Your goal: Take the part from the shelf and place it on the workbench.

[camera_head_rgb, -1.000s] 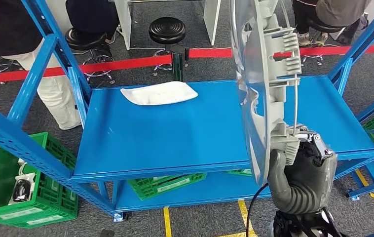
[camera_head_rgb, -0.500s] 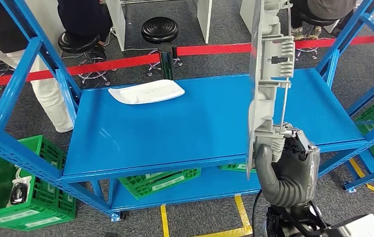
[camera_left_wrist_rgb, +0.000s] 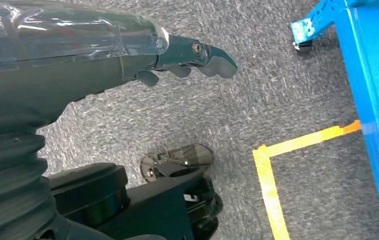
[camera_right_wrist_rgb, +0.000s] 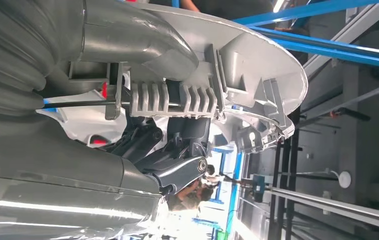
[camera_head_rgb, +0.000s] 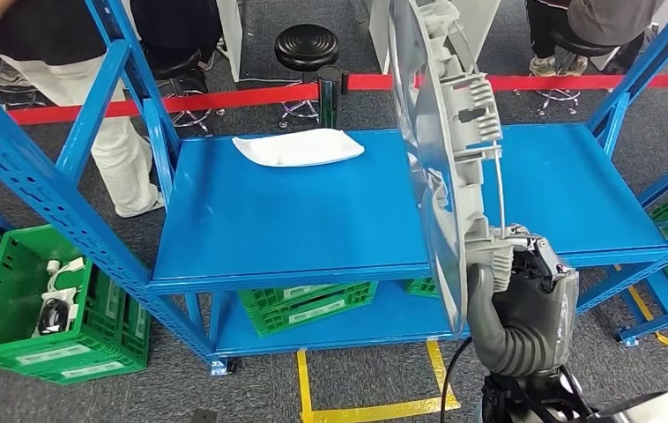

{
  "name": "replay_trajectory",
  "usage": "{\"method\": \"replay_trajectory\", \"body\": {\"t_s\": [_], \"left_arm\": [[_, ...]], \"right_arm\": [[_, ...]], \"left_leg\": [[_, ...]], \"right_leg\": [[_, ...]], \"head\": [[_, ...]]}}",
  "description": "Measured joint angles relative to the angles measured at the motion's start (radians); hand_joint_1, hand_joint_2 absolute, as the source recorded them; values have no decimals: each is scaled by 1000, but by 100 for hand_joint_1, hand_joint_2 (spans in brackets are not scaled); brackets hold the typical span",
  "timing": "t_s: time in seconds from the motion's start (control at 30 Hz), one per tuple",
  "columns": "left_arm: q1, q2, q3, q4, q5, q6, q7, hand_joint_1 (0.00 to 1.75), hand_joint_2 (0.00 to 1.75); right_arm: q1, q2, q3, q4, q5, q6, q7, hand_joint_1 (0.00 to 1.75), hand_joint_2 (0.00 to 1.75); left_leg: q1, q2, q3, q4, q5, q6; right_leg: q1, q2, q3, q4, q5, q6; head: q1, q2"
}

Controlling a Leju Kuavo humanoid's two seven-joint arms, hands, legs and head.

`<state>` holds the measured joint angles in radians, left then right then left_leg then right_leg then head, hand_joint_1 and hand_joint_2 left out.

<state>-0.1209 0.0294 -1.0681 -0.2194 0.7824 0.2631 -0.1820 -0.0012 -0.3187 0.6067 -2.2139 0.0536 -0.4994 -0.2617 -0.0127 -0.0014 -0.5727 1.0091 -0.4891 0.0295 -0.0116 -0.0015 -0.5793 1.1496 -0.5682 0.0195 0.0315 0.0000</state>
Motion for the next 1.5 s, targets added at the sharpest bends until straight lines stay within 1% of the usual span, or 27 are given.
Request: {"method": "replay_trajectory", "body": {"t_s": [0.07,0.1,0.2,0.27,0.33,0.37,0.4,0.43,0.47,0.53,0.6,0.7,0.73,0.8,0.87,0.9,0.97,1.03,1.1,1.13,1.2,1.23,1.3,1.37,1.4,1.47,1.5], "left_arm": [[0,-6,0,0,0,-1,2,0,175],[-1,-10,0,-1,0,-1,4,0,175],[0,-15,0,0,0,-3,11,0,175],[0,-15,0,0,0,-3,14,0,175],[0,-14,0,0,0,-3,17,0,175],[0,-13,0,1,0,-3,18,0,175],[1,-13,0,1,0,-3,19,0,175],[1,-13,0,1,0,-3,19,0,175],[1,-13,0,1,0,-3,20,0,175],[-1,-12,0,1,0,-3,20,0,175],[-2,-12,0,1,-1,-3,21,0,175],[-2,-11,0,2,-2,-4,22,0,175],[-2,-11,0,2,-2,-4,24,0,175],[-4,-11,0,2,-3,-6,26,0,175],[-4,-11,0,2,-4,-6,26,0,175],[-4,-11,0,2,-4,-6,26,0,175],[-3,-10,0,2,-4,-6,26,0,175],[-4,-11,0,1,-4,-6,26,0,175],[-4,-12,0,1,-4,-6,25,0,175],[-4,-12,0,1,-4,-6,25,0,175],[-3,-12,0,1,-4,-6,25,0,175],[-2,-12,0,2,-4,-6,25,0,175],[-1,-11,0,2,-5,-6,25,0,175],[-1,-11,0,2,-7,-6,24,0,175],[-1,-11,0,2,-7,-6,24,0,175],[-1,-11,0,2,-8,-6,24,0,175],[-1,-11,0,2,-8,-6,24,0,175]], "right_arm": [[-3,0,0,0,0,0,2,175,175],[-5,0,0,0,0,0,3,175,175],[-7,0,0,-1,0,3,6,175,175],[-10,2,0,-1,0,5,7,175,175],[-13,4,0,0,0,7,8,175,175],[-13,5,0,0,0,8,8,175,175],[-13,5,0,1,0,8,8,175,175],[-13,6,0,1,0,8,8,175,175],[-13,6,0,1,0,8,8,175,175],[-13,6,0,1,0,9,9,175,175],[-14,7,0,1,0,9,12,175,175],[-14,7,0,1,0,11,13,175,175],[-14,7,0,1,0,12,14,175,175],[-13,8,0,1,0,13,14,175,175],[-13,8,0,1,0,14,14,175,175],[-13,8,0,1,0,14,14,175,175],[-13,8,0,2,0,14,14,175,175],[-14,8,0,3,0,14,14,175,175],[-15,9,0,3,0,14,14,175,175],[-15,9,0,3,0,14,14,175,175],[-15,9,0,3,0,14,14,175,175],[-14,9,0,4,0,14,14,175,175],[-14,9,0,4,0,14,14,175,175],[-12,9,0,4,-1,13,14,175,175],[-11,9,0,4,-1,13,14,175,175],[-11,10,0,4,-2,12,14,175,175],[-11,10,0,4,-2,12,14,175,175]], "left_leg": [[-5,1,-8,0,9,-5],[-3,2,-12,1,13,-9],[2,6,-20,3,19,-27],[4,4,-37,47,-30,-40],[12,1,-74,158,-116,-53],[17,0,-91,216,-146,-59],[21,0,-96,251,-156,-65],[25,0,-85,256,-146,-70],[29,1,-55,222,-120,-76],[35,2,33,97,-80,-84],[33,0,78,16,-76,-78],[28,-1,65,5,-67,-48],[28,0,59,5,-59,-36],[29,1,40,3,-40,-17],[26,0,16,4,-21,-10],[23,0,4,4,-12,-9],[19,1,-18,5,5,-10],[15,0,-33,5,20,-14],[12,2,-43,5,35,-23],[11,4,-47,5,42,-28],[13,8,-55,5,54,-41],[14,8,-61,12,45,-46],[16,5,-85,74,-24,-56],[18,1,-118,194,-117,-64],[19,1,-127,247,-140,-67],[19,1,-105,270,-119,-69],[19,1,-67,231,-90,-67]], "right_leg": [[12,2,73,-125,32,-25],[18,2,89,-157,36,-32],[20,0,90,-182,52,-37],[14,-5,82,-196,71,-41],[12,-9,65,-196,84,-43],[11,-10,53,-193,90,-42],[9,-11,41,-188,96,-40],[7,-12,28,-182,101,-36],[4,-12,14,-174,105,-32],[-2,-12,-11,-153,111,-22],[-3,-12,-29,-137,117,-9],[-7,-10,-38,-134,129,13],[-8,-9,-44,-126,116,19],[-10,-7,-68,-52,40,27],[-10,-6,-97,75,-48,30],[-10,-5,-100,122,-67,30],[-8,-5,-64,116,-44,23],[-2,-3,28,-11,3,8],[4,-1,108,-140,16,-6],[7,0,125,-172,14,-10],[8,-1,122,-189,21,-16],[7,-3,116,-193,30,-20],[4,-8,99,-200,51,-32],[6,-11,74,-198,69,-37],[7,-12,60,-195,77,-37],[8,-13,31,-186,93,-35],[9,-13,17,-180,99,-33]], "head": [[-3,0],[-4,0],[0,0],[-7,0],[-20,0],[-24,0],[-26,0],[-26,0],[-27,0],[-30,0],[-33,0],[-31,0],[-28,0],[-19,0],[-6,0],[-2,0],[3,0],[5,0],[5,0],[6,0],[5,0],[4,0],[-7,0],[-19,0],[-23,0],[-29,0],[-31,0]]}}
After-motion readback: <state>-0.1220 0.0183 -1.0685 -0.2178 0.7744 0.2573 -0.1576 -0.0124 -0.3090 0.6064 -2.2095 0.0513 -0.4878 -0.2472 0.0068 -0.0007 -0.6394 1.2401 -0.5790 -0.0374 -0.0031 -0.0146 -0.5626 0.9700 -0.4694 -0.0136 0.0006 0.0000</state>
